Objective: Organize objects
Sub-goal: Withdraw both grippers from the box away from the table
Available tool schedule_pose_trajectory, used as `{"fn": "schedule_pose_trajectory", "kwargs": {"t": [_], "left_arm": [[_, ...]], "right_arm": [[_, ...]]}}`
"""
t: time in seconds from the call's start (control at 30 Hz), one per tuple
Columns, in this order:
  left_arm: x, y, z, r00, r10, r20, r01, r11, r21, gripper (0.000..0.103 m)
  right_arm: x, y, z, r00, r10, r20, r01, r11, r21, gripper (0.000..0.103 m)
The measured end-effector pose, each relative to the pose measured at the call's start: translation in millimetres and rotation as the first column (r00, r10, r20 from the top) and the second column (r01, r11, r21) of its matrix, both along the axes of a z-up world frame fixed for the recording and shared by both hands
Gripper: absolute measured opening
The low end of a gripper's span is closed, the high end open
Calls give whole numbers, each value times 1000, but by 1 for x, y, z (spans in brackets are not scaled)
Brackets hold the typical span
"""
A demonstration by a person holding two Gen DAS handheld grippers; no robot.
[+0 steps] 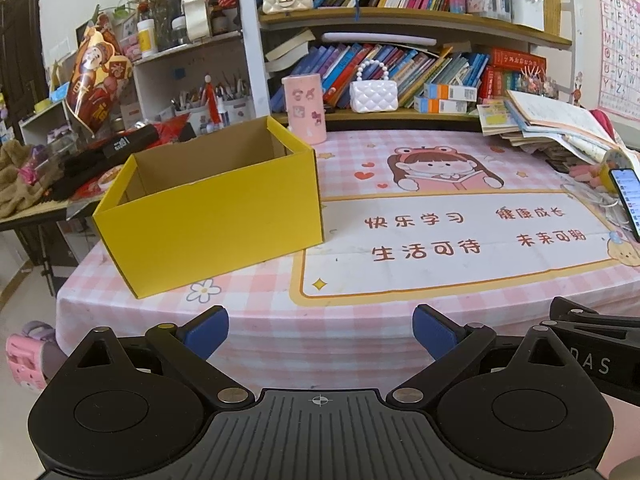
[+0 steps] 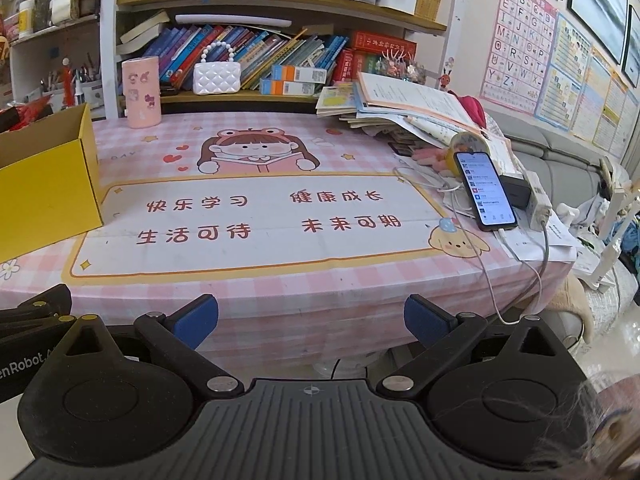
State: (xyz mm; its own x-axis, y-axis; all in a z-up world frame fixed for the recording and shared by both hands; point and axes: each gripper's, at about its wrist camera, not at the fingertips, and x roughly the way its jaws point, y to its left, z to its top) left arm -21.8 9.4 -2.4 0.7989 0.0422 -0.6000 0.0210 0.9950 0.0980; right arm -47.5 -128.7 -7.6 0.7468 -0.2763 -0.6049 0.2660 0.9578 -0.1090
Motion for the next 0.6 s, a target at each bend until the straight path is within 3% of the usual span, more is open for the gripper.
{"fn": "schedule_pose_trajectory", "kwargs": {"t": [0.6], "left_arm": [[1,3,-1,1000,14,-25,-14,1000,-27,100]], "right_arm": [[0,0,-1,1000,2,-3,-2,1000,5,100]]}}
